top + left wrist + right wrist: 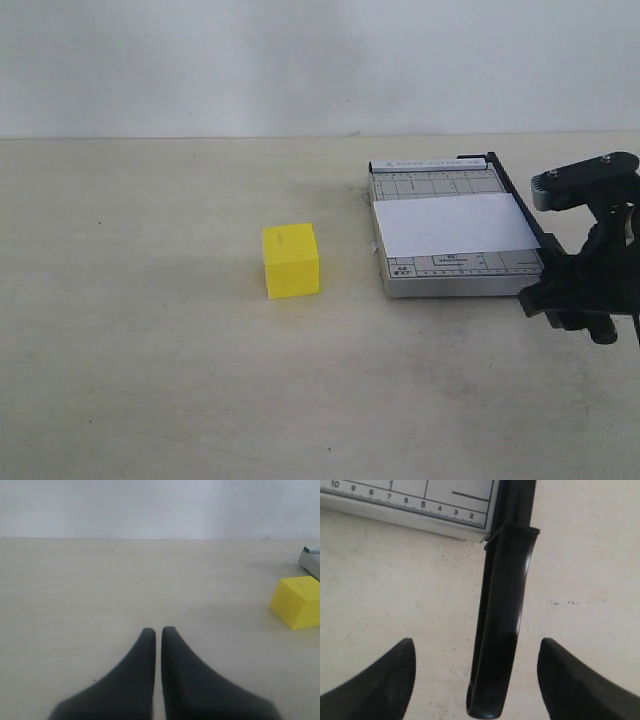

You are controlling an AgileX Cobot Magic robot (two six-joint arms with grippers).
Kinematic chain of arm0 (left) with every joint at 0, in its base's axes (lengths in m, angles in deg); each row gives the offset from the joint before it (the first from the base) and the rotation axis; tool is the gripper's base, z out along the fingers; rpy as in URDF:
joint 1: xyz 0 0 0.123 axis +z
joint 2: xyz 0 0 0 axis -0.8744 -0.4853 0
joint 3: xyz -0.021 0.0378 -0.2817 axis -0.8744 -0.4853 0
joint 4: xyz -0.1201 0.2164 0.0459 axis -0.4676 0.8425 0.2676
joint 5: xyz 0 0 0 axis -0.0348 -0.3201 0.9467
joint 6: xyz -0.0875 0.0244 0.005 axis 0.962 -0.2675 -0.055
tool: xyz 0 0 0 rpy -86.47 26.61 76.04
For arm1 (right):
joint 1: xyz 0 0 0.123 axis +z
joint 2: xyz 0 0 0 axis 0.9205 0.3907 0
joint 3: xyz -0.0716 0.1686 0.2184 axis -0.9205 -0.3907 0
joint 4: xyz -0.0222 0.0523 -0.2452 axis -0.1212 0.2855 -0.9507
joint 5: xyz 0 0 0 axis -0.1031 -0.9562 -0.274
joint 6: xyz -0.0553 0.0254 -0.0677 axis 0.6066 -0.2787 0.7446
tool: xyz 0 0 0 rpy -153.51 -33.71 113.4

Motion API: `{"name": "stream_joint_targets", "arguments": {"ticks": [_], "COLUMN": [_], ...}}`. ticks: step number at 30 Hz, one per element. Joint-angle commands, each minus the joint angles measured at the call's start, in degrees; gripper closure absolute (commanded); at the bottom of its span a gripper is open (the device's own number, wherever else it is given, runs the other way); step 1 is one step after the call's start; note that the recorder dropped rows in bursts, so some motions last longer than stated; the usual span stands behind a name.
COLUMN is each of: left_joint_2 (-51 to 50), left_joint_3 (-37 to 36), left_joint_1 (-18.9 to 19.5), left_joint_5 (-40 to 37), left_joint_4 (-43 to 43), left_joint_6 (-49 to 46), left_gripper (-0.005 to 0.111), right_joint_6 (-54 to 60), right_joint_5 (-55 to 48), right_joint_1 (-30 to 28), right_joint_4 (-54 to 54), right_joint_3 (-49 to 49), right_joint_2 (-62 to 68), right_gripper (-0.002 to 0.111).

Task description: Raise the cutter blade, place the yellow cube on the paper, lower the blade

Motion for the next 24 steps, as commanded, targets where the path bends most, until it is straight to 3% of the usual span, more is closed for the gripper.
{"name": "stream_joint_targets", "arguments": {"ticks": [1,11,13,20,24], "left_joint_2": [0.2,0.2,0.2,0.2,0.2], "left_joint_3": [-0.1,-0.1,-0.1,-0.1,-0.1], "left_joint_1": [0.2,0.2,0.2,0.2,0.2], "left_joint_5": [1.0,1.0,1.0,1.0,1.0], "left_joint_4": [-0.2,-0.2,-0.2,-0.2,-0.2], "left_joint_6": [0.0,0.0,0.0,0.0,0.0], "left_gripper": [0.102,0.102,0.102,0.102,0.102], "right_joint_6": [-2.1,-5.3,-5.8,-6.1,-6.9], "right_joint_5": [2.0,3.2,3.4,3.6,4.1], "right_joint_1": [-0.1,-0.1,-0.1,-0.1,-0.1], "right_joint_4": [-2.9,-6.4,-7.1,-7.1,-7.8], "right_joint_3": [0.4,0.4,0.4,0.4,0.6], "right_joint_2": [2.1,4.8,4.8,4.7,3.0], "right_gripper": [0.042,0.044,0.052,0.107,0.104]}}
